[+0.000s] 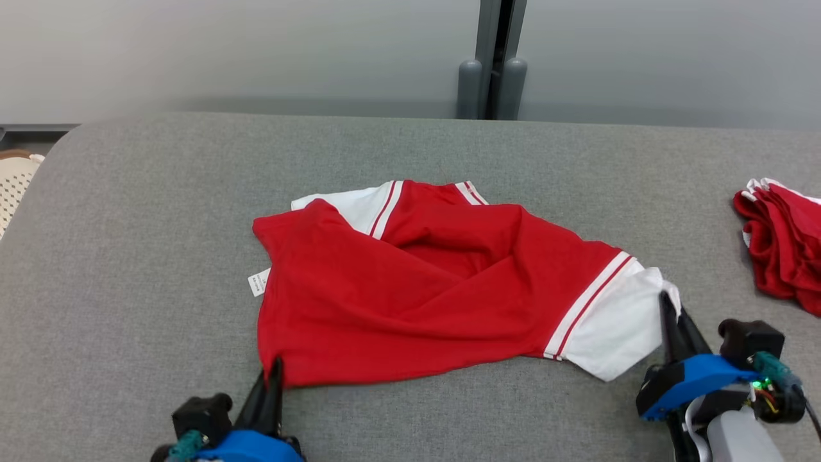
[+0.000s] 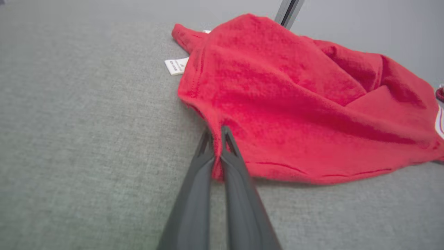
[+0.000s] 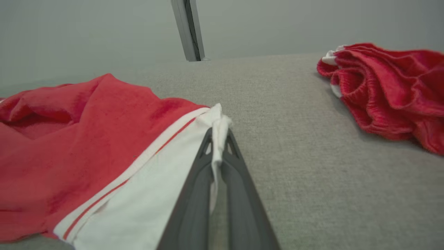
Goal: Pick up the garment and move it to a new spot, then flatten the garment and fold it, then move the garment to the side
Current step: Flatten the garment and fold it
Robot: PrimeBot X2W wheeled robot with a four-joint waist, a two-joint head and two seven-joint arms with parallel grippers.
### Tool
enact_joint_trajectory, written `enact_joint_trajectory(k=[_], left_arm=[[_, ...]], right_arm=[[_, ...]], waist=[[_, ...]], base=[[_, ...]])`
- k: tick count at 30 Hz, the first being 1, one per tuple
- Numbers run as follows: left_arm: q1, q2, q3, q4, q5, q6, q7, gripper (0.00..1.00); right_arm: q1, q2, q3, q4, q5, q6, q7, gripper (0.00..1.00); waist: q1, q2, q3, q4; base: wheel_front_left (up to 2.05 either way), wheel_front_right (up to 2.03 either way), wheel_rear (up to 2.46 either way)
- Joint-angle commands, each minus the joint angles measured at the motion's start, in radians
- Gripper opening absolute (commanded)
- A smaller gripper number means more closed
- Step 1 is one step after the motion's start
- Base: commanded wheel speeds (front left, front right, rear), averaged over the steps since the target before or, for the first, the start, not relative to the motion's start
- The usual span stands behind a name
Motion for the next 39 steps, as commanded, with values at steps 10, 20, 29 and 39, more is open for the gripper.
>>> enact_joint_trajectory(k=[10, 20, 29, 39], left_arm=[[-0.11, 0.051, 0.064, -0.364, -0.053, -0.002, 0.0, 0.0], [-0.361, 0.234, 0.049, -0.554, -0.045, -0.002, 0.001, 0.0], [-0.619, 0.345, 0.023, -0.558, -0.089, -0.002, 0.094, 0.0], [-0.879, 0.364, -0.03, -0.361, -0.1, -0.002, 0.099, 0.0]], right_arm=[[-0.056, -0.001, 0.03, -0.312, 0.183, 0.0, 0.0, 0.0], [-0.264, -0.002, 0.066, -0.603, 0.241, 0.0, 0.0, 0.0], [-0.516, -0.128, 0.122, -0.639, 0.156, 0.0, 0.079, 0.0], [-0.83, -0.134, 0.113, -0.405, 0.032, 0.0, 0.058, 0.0]], waist=[[-0.0002, 0.0, -0.054, -0.019], [-0.0002, 0.0, -0.067, -0.033], [-0.0002, 0.0, -0.002, -0.034], [-0.0002, 0.0, 0.178, -0.061]], base=[[0.0, 0.0, 0.0], [0.0, 0.0, 0.0], [0.0, 0.0, 0.0], [0.0, 0.0, 0.0]])
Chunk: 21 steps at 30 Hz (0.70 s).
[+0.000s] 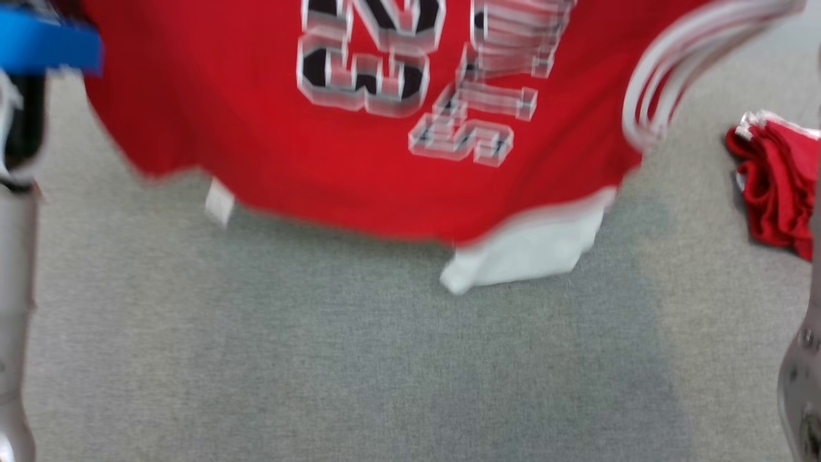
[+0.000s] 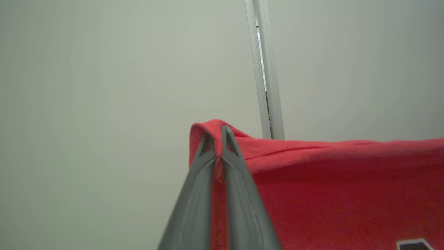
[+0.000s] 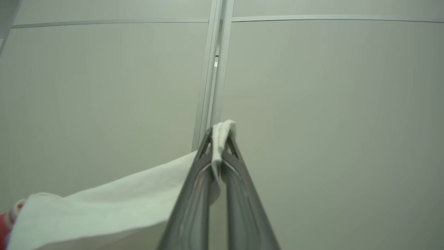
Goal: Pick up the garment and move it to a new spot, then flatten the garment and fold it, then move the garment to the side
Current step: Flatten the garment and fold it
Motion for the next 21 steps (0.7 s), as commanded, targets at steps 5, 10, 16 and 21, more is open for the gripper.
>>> enact_joint_trajectory(k=[5, 10, 16, 21], left_arm=[[-0.168, -0.008, -0.005, 0.103, 0.022, -0.002, -0.064, 0.0], [-0.22, -0.031, 0.027, 0.187, 0.016, -0.001, -0.104, 0.0], [-0.033, -0.049, 0.053, 0.244, 0.005, 0.0, -0.111, 0.0], [0.229, -0.12, 0.11, 0.263, -0.008, 0.001, -0.111, 0.0]], right_arm=[[-0.187, 0.029, -0.085, 0.095, -0.09, 0.0, -0.053, 0.0], [-0.22, 0.056, -0.161, 0.133, -0.13, 0.0, -0.072, 0.0], [-0.007, 0.078, -0.19, 0.092, -0.072, 0.0, -0.073, 0.0], [0.287, 0.1, -0.178, 0.054, 0.005, -0.001, -0.073, 0.0]], waist=[[-0.0002, -0.0001, 0.097, 0.002], [-0.0002, -0.0001, 0.122, -0.007], [-0.0002, -0.0001, 0.11, -0.019], [-0.0002, -0.0001, 0.091, -0.02]], base=[[0.0, 0.0, 0.0], [0.0, 0.0, 0.0], [0.0, 0.0, 0.0], [0.0, 0.0, 0.0]])
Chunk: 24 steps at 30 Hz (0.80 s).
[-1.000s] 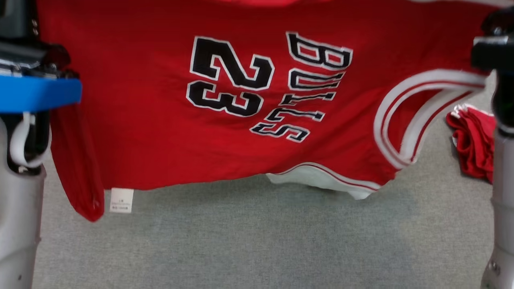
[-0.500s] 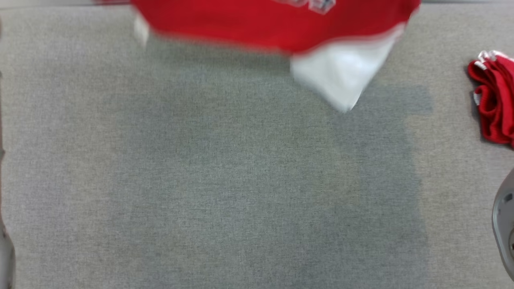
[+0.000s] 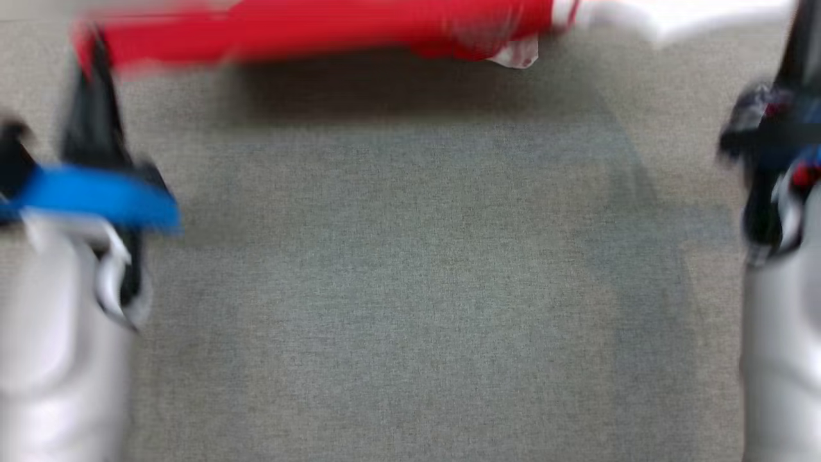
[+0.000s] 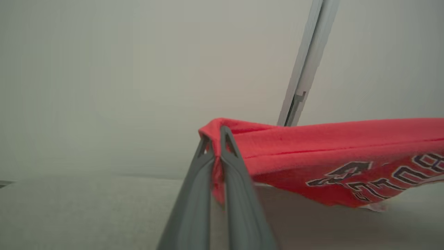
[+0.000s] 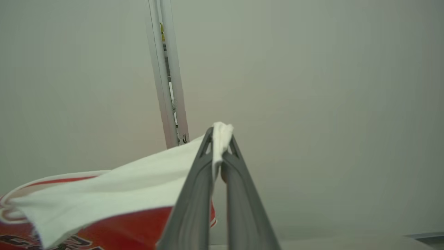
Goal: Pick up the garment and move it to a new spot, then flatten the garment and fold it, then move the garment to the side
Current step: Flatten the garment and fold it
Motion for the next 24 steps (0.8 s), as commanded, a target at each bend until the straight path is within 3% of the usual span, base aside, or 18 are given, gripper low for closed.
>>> enact_joint_trajectory(k=[1, 11, 24], left_arm=[[0.054, -0.014, 0.018, 0.007, -0.007, 0.003, -0.004, 0.0], [0.447, -0.173, 0.078, 0.063, 0.002, 0.003, -0.005, 0.0], [0.719, -0.23, 0.121, 0.031, 0.03, 0.003, -0.005, 0.0]], right_arm=[[0.065, 0.001, -0.007, -0.013, 0.021, -0.002, -0.005, 0.0], [0.552, 0.031, -0.009, -0.011, 0.164, -0.002, -0.005, 0.0], [0.891, 0.031, 0.066, 0.036, 0.213, -0.002, -0.005, 0.0]], waist=[[-0.0002, 0.0, -0.008, -0.002], [-0.0002, 0.0, -0.112, -0.007], [-0.0002, 0.0, -0.28, 0.008]], base=[[0.0, 0.0, 0.0], [0.0, 0.0, 0.0], [0.0, 0.0, 0.0]])
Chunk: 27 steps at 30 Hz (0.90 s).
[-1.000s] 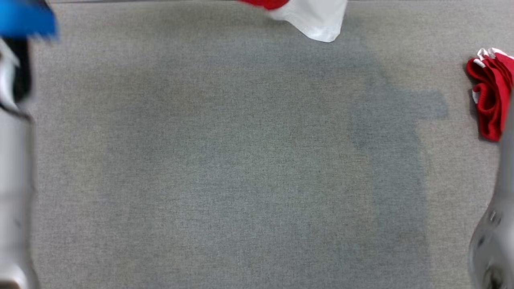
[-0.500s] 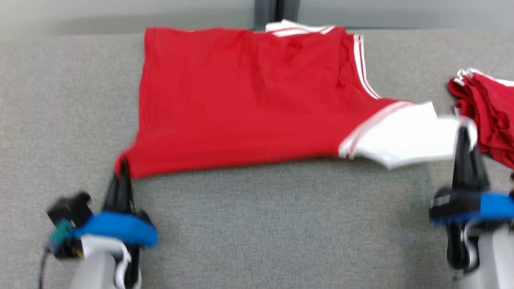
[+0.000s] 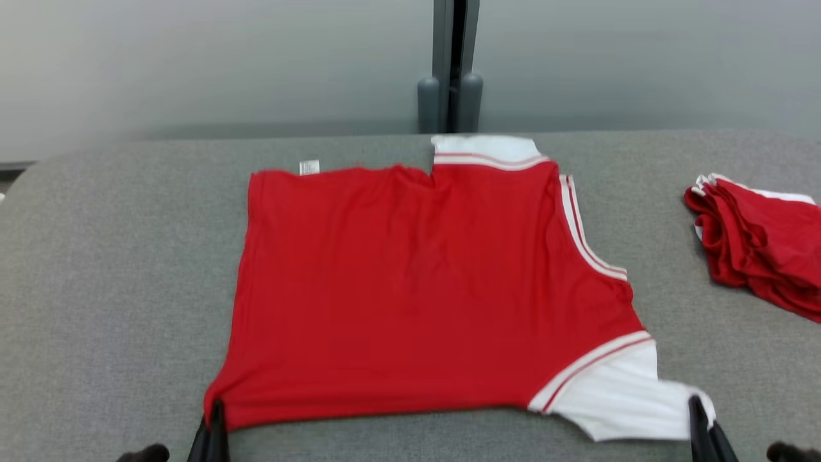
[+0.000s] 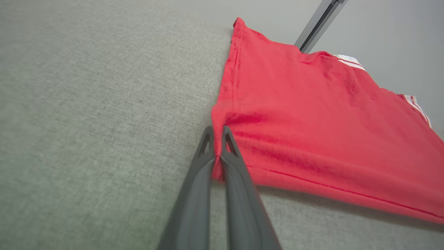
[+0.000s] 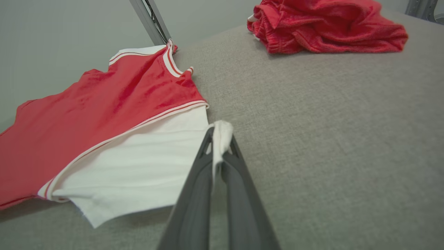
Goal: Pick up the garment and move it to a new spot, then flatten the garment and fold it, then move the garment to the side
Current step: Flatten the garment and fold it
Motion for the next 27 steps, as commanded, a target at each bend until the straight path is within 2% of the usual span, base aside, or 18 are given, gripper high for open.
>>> enact_joint_trajectory(k=[1, 5, 10, 18, 27], left_arm=[[0.024, 0.002, 0.012, -0.01, 0.009, 0.003, -0.005, 0.0], [0.08, -0.001, 0.024, -0.034, 0.017, 0.003, -0.005, 0.0], [0.102, -0.004, -0.011, -0.093, 0.013, 0.003, -0.005, 0.0], [-0.007, -0.005, -0.072, -0.195, -0.015, 0.003, -0.005, 0.0], [-0.182, -0.005, -0.076, -0.134, 0.001, 0.003, -0.005, 0.0]], right_arm=[[0.037, -0.005, -0.004, 0.002, -0.006, -0.002, -0.005, 0.0], [0.102, -0.006, -0.003, -0.008, -0.008, -0.002, -0.005, 0.0], [0.114, -0.005, -0.004, -0.035, 0.003, -0.002, -0.005, 0.0], [-0.032, -0.005, 0.028, -0.113, 0.026, -0.001, -0.005, 0.0], [-0.272, -0.005, 0.012, -0.05, 0.002, -0.001, -0.005, 0.0]], waist=[[0.0003, 0.0, -0.022, -0.008], [0.0003, 0.0, -0.046, -0.006], [0.0003, 0.0, -0.049, -0.002], [0.0003, 0.0, 0.014, 0.014], [0.0003, 0.0, 0.125, 0.029]], base=[[0.0, 0.0, 0.0], [0.0, 0.0, 0.0], [0.0, 0.0, 0.0], [0.0, 0.0, 0.0], [0.0, 0.0, 0.0]])
